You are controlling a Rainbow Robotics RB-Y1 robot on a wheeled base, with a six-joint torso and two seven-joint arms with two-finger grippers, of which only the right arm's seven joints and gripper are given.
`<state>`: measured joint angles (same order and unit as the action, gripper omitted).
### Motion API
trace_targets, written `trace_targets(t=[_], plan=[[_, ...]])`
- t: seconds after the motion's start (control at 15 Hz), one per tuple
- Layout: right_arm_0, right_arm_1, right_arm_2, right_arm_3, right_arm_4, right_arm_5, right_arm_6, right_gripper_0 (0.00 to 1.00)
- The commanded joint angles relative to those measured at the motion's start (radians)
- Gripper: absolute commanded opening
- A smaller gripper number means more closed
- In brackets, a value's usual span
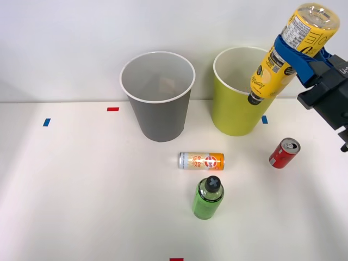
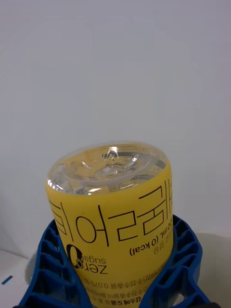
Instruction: Put cans in the gray bin, plastic bottles in the light green bin
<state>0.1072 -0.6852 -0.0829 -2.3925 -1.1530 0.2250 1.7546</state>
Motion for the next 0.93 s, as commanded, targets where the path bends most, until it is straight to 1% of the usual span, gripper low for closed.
trace_targets(t=[0.07, 0.2, 0.33, 0.73, 0.93], plan=[[-0.106, -0.004, 0.002, 0.090, 0.022, -0.001, 0.000, 0.04], [-0.190, 0.006, 0.005, 0.162, 0.022, -0.003, 0.002, 0.04], [-0.251, 0.018, 0.026, 0.237, 0.036, -0.003, 0.008, 0.04], [-0.446, 0.056, 0.127, 0.529, 0.098, -0.019, 0.045, 0.04], [-0.534, 0.075, 0.206, 0.658, 0.108, -0.095, 0.052, 0.03]])
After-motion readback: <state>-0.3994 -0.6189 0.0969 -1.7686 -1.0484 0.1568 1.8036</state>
